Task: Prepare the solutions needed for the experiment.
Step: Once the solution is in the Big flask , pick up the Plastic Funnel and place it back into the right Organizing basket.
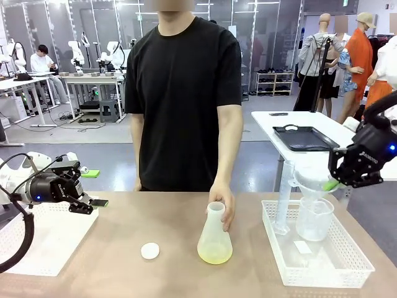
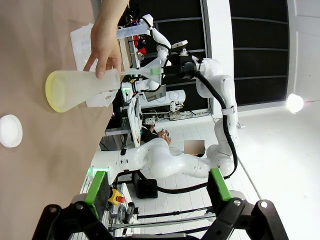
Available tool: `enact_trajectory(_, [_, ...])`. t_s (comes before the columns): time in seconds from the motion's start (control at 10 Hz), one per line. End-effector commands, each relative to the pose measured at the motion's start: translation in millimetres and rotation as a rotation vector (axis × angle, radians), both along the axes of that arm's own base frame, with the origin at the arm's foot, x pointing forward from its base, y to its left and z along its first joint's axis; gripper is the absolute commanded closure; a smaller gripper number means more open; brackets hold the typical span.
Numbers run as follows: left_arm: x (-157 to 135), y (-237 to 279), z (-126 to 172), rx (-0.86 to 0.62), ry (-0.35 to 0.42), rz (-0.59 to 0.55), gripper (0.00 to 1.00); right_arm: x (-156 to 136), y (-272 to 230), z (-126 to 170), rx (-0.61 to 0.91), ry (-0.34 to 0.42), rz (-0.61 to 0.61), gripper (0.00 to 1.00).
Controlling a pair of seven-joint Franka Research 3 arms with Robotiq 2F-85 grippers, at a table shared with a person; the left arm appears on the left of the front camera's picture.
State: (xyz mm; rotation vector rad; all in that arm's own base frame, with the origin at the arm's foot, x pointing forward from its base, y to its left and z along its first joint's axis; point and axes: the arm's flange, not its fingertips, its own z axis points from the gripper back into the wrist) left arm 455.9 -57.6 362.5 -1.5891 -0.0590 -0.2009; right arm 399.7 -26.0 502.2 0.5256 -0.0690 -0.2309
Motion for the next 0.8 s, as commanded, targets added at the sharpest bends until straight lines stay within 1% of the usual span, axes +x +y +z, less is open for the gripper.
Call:
enact_trajectory(0.0, [0.9,-1.5,2.6,-0.016,-0.003,0.006,0.0,-7.5,4.2,-30.6,-0.048,0.068,-0.04,1.0])
enact_trajectory(0.2, [0.9,-1.5,2.6,-0.016,-0.003,0.006,0.0,-2.9,10.8,-67.0,-0.059,0.128,-0.047,1.0])
enact_trajectory(0.3, [0.9,-1.5,2.6,-0.016,-0.003,0.006,0.0,0.8,10.9,-79.8,-0.088,0.137,-0.06,1.0])
enact_trajectory(0.5, [0.9,-1.5,2.6,-0.016,-0.003,0.006,0.0,10.7,11.0,-92.4,-0.113,0.165,-0.089,1.0])
enact_trajectory(0.6, [0.9,-1.5,2.6,-0.016,-0.003,0.006,0.0,16.2,10.5,-96.0,-0.109,0.155,-0.097,0.77])
enact_trajectory(0.7, [0.9,-1.5,2.6,-0.016,-0.003,0.006,0.0,19.9,10.9,-98.9,-0.117,0.167,-0.105,0.77])
